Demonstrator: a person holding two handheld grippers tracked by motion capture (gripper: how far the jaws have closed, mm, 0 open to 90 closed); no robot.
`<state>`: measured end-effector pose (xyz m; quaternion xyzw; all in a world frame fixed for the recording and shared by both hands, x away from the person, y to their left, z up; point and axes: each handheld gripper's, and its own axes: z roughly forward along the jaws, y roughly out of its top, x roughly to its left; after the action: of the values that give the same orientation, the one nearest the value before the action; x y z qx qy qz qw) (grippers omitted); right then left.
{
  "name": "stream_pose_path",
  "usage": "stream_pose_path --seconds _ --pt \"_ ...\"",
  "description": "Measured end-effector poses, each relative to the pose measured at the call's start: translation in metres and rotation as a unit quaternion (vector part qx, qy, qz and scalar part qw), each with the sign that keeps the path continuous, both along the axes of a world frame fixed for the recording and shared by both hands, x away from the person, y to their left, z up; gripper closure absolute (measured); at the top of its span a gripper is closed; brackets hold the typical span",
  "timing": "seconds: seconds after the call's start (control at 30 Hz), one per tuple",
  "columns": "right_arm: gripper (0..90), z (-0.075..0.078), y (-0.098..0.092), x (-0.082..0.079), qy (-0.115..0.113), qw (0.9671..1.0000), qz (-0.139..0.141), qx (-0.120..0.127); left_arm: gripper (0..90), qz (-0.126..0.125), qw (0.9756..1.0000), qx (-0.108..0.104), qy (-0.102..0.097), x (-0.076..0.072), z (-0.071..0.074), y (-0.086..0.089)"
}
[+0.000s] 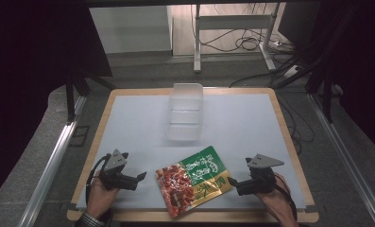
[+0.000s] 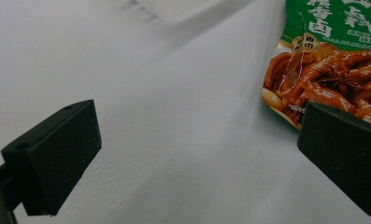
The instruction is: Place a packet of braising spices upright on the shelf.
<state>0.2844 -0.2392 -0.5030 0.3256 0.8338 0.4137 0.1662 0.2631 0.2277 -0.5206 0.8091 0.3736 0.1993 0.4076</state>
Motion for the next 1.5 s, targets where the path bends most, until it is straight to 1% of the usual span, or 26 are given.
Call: stream_pose_path --seconds 0.07,0.17,0.3,0.43,0.6,0.7,0.73,0.77,0.87,0.9,0.97,1.03,1.07,1.1,1.13,1.2,1.33,1.4,1.47,1.5 --pt "0.1 -0.002 0.005 0.001 0.006 0.9999 0.01 0.009 0.0 0.0 1.0 0.0 0.0 0.0 0.0 0.0" --pt "0.1 -0.002 0.007 0.002 0.008 0.9998 0.017 0.011 0.0 -0.001 1.0 0.001 0.0 0.0 0.0 0.0" --pt "0.5 -0.006 0.013 0.005 0.019 0.9994 0.027 0.009 0.0 -0.002 1.0 0.002 0.0 0.0 0.0 -0.001" --pt "5.4 -0.009 0.022 0.005 0.032 0.9984 0.046 0.005 0.0 -0.003 1.0 0.003 0.0 0.0 0.0 -0.001" --pt "7.7 -0.011 0.027 0.008 0.042 0.998 0.048 -0.002 0.0 -0.005 1.0 0.004 0.0 0.0 0.0 -0.002" --pt "8.1 -0.014 0.03 0.013 0.056 0.9971 0.052 -0.001 0.0 -0.006 1.0 0.004 0.001 0.0 0.0 -0.002" --pt "8.1 -0.014 0.03 0.013 0.056 0.9971 0.052 -0.001 0.0 -0.006 1.0 0.005 0.001 0.0 -0.001 -0.002" --pt "9.0 -0.014 0.031 0.014 0.061 0.9968 0.051 -0.001 0.0 -0.006 1.0 0.005 0.001 0.0 -0.001 -0.003" --pt "12.9 -0.016 0.034 0.018 0.067 0.9963 0.054 -0.004 0.0 -0.006 1.0 0.006 0.001 0.0 0.0 -0.003" --pt "16.2 -0.017 0.037 0.021 0.075 0.9957 0.055 -0.004 0.0 -0.006 1.0 0.006 0.001 0.0 -0.001 -0.003" --pt "17.0 -0.017 0.038 0.022 0.078 0.9954 0.056 -0.003 0.0 -0.006 1.0 0.006 0.001 0.0 -0.001 -0.003" --pt "19.2 -0.019 0.041 0.024 0.089 0.9944 0.058 -0.005 0.0 -0.006 1.0 0.006 0.002 0.0 -0.001 -0.003" --pt "20.7 -0.02 0.044 0.026 0.1 0.9933 0.058 -0.009 0.0 -0.007 1.0 0.006 0.002 0.0 -0.001 -0.003" --pt "20.7 -0.02 0.044 0.026 0.1 0.9933 0.058 -0.009 0.0 -0.007 1.0 0.006 0.002 0.0 -0.001 -0.003" --pt "24.9 -0.021 0.047 0.027 0.103 0.9927 0.062 -0.013 0.0 -0.007 1.0 0.007 0.002 0.0 -0.001 -0.003" --pt "26.6 -0.02 0.048 0.027 0.103 0.9927 0.062 -0.012 0.0 -0.007 0.9999 0.007 0.002 0.0 -0.001 -0.003" --pt "37.2 -0.016 0.053 0.029 0.095 0.9929 0.071 -0.009 0.0 -0.007 0.9999 0.007 0.001 0.0 -0.001 -0.003" --pt "42.6 -0.014 0.057 0.031 0.092 0.9928 0.075 -0.016 0.0 -0.007 0.9999 0.008 0.001 0.0 -0.001 -0.004" --pt "49.0 -0.014 0.062 0.034 0.088 0.9926 0.078 -0.03 0.0 -0.006 0.9999 0.008 0.001 0.0 -0.001 -0.003" --pt "49.0 -0.014 0.062 0.034 0.088 0.9926 0.078 -0.03 0.0 -0.006 0.9999 0.008 0.001 0.0 -0.001 -0.003"
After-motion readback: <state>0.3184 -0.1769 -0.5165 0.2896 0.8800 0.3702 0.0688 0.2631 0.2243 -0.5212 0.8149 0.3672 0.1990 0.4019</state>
